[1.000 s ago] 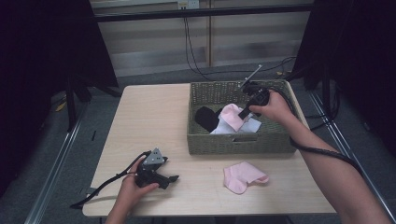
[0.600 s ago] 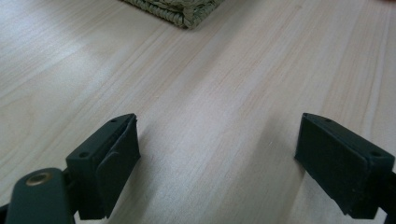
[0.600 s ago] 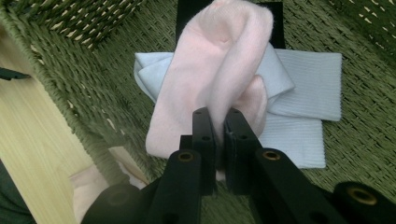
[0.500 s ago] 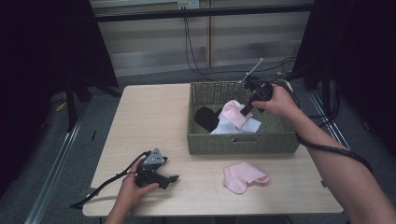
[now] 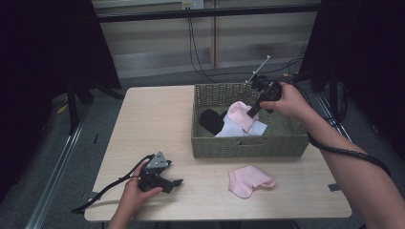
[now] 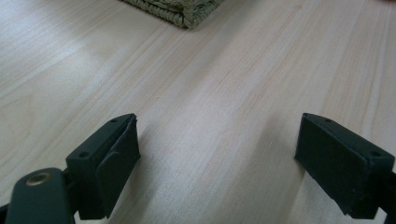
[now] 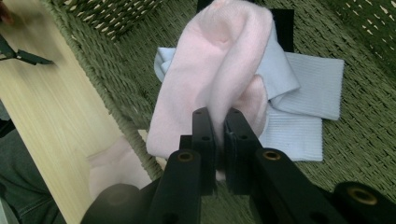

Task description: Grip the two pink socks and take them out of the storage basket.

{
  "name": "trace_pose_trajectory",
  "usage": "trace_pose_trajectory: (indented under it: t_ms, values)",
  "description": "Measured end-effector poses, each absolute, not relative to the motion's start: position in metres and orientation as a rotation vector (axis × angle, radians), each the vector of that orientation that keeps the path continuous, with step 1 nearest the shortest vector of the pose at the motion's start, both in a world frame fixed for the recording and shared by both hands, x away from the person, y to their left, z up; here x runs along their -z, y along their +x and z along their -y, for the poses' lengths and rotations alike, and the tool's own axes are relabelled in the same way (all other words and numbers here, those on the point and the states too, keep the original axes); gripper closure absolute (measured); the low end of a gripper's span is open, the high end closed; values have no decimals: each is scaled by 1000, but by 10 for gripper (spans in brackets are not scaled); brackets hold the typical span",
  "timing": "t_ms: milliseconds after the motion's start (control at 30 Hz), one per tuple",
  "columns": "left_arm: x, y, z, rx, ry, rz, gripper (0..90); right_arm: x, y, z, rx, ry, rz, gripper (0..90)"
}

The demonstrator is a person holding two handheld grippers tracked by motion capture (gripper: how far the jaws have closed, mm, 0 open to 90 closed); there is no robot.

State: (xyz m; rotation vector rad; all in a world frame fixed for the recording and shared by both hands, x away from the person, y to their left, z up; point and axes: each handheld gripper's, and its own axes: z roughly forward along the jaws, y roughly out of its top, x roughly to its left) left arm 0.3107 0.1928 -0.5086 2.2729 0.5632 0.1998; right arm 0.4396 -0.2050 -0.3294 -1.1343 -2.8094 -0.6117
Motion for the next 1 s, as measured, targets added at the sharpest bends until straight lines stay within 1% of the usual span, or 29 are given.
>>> trace_pose_trajectory:
  t_ms: [400,1000]
  values:
    - [509,311,-193,-199,2272,-563,129,312,429,213,670,-1114,2799,843]
    - [509,311,-193,-199,2273,-563,129,298,407,220,718,-1054,2808,841]
